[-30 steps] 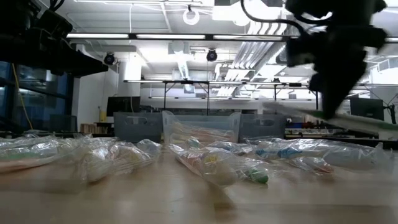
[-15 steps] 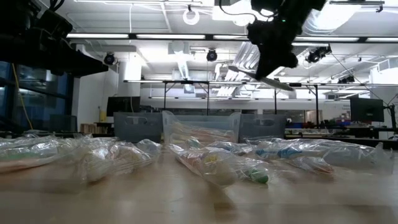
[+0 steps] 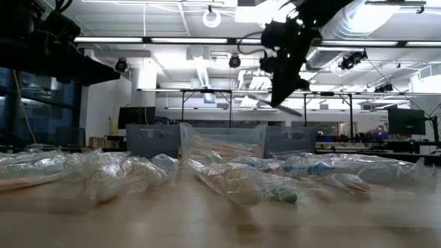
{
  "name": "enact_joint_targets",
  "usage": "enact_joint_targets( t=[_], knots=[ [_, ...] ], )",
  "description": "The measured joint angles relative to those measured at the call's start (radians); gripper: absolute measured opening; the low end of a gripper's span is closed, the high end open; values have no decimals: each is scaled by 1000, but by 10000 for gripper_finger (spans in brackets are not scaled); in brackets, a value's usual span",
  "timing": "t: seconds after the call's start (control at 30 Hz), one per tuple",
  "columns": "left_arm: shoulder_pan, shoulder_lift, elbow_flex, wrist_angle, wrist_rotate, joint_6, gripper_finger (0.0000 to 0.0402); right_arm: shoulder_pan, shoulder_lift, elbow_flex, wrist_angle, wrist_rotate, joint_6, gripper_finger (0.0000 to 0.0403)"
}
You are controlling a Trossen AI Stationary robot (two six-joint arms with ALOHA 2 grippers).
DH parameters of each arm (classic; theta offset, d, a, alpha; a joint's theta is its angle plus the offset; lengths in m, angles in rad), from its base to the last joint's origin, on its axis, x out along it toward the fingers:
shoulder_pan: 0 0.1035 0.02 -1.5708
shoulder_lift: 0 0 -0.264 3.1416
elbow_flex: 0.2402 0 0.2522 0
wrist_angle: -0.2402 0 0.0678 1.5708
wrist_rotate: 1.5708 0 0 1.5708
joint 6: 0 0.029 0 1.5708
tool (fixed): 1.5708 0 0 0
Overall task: Pick & Place Toothbrushes
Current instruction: Put the green toothbrush into the right black bin
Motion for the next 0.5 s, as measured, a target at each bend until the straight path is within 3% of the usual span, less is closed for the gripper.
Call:
enact_joint_targets(
  t=[0.5],
  knots=[
    [0,0,0,0,-1,0,206,-66,98,3,-53,-45,-29,16]
  ],
)
